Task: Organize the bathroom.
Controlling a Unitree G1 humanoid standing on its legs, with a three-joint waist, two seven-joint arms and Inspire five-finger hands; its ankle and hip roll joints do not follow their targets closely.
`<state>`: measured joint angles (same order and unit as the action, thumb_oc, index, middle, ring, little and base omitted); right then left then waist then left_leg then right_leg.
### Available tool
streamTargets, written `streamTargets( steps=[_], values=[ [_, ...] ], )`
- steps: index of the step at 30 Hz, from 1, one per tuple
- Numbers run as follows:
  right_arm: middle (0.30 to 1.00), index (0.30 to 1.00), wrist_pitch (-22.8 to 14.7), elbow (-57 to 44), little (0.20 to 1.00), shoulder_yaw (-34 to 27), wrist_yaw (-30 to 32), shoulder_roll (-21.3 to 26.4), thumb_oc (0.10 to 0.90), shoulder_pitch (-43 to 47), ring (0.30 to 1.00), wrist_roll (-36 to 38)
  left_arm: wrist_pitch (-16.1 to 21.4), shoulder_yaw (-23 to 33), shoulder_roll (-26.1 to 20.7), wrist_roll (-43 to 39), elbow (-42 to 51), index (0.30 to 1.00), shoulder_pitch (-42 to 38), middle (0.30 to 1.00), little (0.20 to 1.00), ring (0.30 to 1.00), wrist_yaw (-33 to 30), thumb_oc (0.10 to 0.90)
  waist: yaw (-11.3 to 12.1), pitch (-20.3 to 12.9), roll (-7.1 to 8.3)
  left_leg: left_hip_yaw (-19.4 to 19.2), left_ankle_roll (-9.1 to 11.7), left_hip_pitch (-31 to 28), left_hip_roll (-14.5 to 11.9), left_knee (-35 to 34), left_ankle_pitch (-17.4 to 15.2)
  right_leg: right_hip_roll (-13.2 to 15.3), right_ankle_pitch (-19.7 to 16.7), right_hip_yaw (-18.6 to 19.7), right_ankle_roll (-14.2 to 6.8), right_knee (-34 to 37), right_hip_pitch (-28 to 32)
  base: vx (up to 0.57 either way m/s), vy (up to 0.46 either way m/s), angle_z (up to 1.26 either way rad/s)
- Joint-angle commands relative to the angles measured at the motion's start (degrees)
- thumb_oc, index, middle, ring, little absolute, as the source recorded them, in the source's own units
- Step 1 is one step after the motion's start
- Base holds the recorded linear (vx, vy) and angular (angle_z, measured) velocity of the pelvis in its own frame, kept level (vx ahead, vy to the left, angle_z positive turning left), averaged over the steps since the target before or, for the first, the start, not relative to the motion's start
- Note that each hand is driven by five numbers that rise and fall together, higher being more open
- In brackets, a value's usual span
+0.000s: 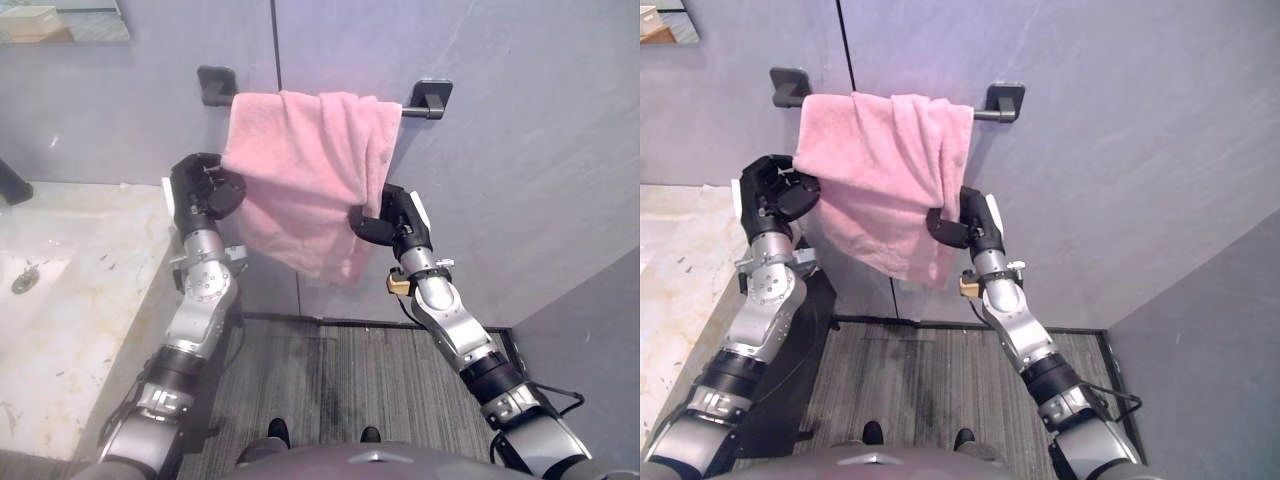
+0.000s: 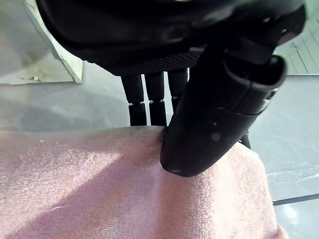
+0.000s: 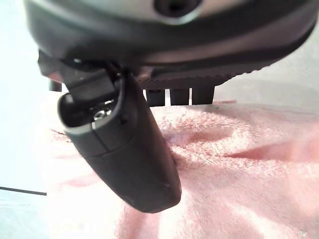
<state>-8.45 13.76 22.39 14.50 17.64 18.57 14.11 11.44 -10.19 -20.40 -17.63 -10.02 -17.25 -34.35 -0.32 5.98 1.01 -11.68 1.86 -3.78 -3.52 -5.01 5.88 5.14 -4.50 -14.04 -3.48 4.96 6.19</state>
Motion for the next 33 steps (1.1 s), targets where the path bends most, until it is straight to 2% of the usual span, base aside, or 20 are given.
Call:
streamTargets(
  steps=[1, 7, 11, 16, 17, 19, 21, 22, 28, 33],
  values=[
    [0.3, 0.3, -8.39, -3.32, 0.3, -2.4, 0.96, -0.65, 0.4, 6.41, 0.3, -1.67, 6.98, 0.91, -1.05, 1.95, 0.44, 0.3, -5.23, 0.3, 0.3, 0.3, -0.15, 0.4, 0.33, -4.96, 0.4, 1.04, -0.05, -2.91, 1.67, 0.01, -5.24, 0.78, 1.33, -1.09, -2.08, 0.04, 0.46, 0.0, 0.0, 0.0],
    [0.3, 0.3, -8.31, -4.32, 0.3, -2.15, 1.53, 0.01, 0.4, 8.65, 0.3, -3.67, 7.13, 0.4, -0.8, 1.95, 0.54, 0.3, -5.7, 0.3, 0.3, 0.3, 0.09, 0.4, 0.65, -5.06, 0.58, 1.2, -0.03, -2.86, 1.67, 0.01, -5.28, 0.83, 1.34, -1.3, -2.11, 0.04, 0.52, 0.0, 0.0, 0.0],
    [0.3, 0.3, -9.06, -5.1, 0.3, -2.87, 5.47, 0.51, 0.4, 9.86, 0.3, -4.74, 7.19, 0.54, -0.92, 2.14, 0.98, 0.3, -5.88, 0.3, 0.3, 0.3, -0.82, 0.4, 0.79, -5.1, 0.63, 1.2, 0.01, -2.93, 1.66, 0.01, -5.35, 0.88, 1.38, -1.4, -2.14, 0.04, 0.64, 0.0, 0.0, 0.0],
    [0.3, 0.3, -9.1, -5.62, 0.3, -4.65, 10.24, -1.08, 0.4, 8.76, 0.3, -3.97, 8.76, 1.23, -0.68, 2.57, 0.97, 0.3, -5.65, 0.3, 0.3, 0.3, -3.02, 0.4, 0.67, -5.01, 0.54, 1.14, -0.15, -3.1, 1.72, 0.01, -5.54, 1.0, 1.38, -1.35, -2.22, 0.04, 0.72, 0.0, 0.0, 0.0],
    [0.354, 0.354, -9.16, -5.95, 0.354, -4.83, 10.88, -1.78, 0.436, 7.89, 0.354, -3.41, 8.73, 1.36, -0.44, 2.82, 1.44, 0.3, -5.4, 0.3, 0.3, 0.3, -3.35, 0.4, 0.62, -4.98, 0.5, 1.08, -0.2, -3.09, 1.71, 0.01, -5.55, 1.06, 1.38, -1.33, -2.21, 0.04, 0.71, 0.0, 0.0, 0.0],
    [0.34, 0.34, -9.57, -6.03, 0.34, -4.91, 11.57, -2.53, 0.427, 7.16, 0.34, -2.3, 8.73, 1.3, -0.14, 3.04, 1.82, 0.3, -5.14, 0.3, 0.3, 0.3, -3.51, 0.4, 0.58, -4.89, 0.44, 1.07, -0.26, -3.11, 1.72, 0.01, -5.55, 1.09, 1.38, -1.28, -2.18, 0.04, 0.71, 0.0, 0.0, 0.0],
    [0.505, 0.505, -9.67, -5.97, 0.505, -5.09, 10.7, -3.16, 0.536, 6.47, 0.505, -1.95, 8.75, 1.2, 0.2, 3.47, 2.04, 0.3, -4.76, 0.3, 0.3, 0.3, -3.57, 0.4, 0.51, -4.9, 0.39, 1.05, -0.32, -3.17, 1.73, 0.01, -5.6, 1.1, 1.41, -1.26, -2.18, 0.04, 0.73, 0.0, 0.0, 0.0],
    [0.9, 0.9, -9.45, -5.84, 0.9, -4.79, 9.9, -3.31, 0.8, 6.15, 0.9, -2.44, 8.73, 1.01, 0.28, 3.4, 2.09, 0.3, -4.61, 0.3, 0.3, 0.3, -3.39, 0.4, 0.52, -4.92, 0.37, 0.93, -0.33, -3.22, 1.73, 0.01, -5.59, 1.15, 1.42, -1.28, -2.19, 0.04, 0.76, 0.0, 0.0, 0.0],
    [0.9, 0.9, -8.96, -5.46, 0.9, -4.74, 8.34, -2.39, 0.8, 6.81, 0.9, -1.66, 8.11, 0.78, 0.09, 3.2, 2.05, 0.3, -4.85, 0.3, 0.3, 0.3, -3.02, 0.4, 0.62, -4.93, 0.57, 0.83, -0.26, -3.24, 1.67, 0.01, -5.64, 1.22, 1.44, -1.57, -2.22, 0.04, 0.82, 0.0, 0.0, 0.0],
    [0.9, 0.9, -9.14, -5.46, 0.9, -6.09, 12.12, -1.94, 0.8, 6.54, 0.9, -1.83, 8.56, 0.92, 0.0, 3.19, 1.59, 0.3, -4.47, 0.3, 0.3, 0.3, -3.06, 0.4, 0.46, -4.94, 0.64, 0.76, -0.27, -3.3, 1.71, 0.01, -5.63, 1.25, 1.34, -1.59, -2.26, 0.04, 0.84, 0.0, 0.0, 0.0]
  ],
)
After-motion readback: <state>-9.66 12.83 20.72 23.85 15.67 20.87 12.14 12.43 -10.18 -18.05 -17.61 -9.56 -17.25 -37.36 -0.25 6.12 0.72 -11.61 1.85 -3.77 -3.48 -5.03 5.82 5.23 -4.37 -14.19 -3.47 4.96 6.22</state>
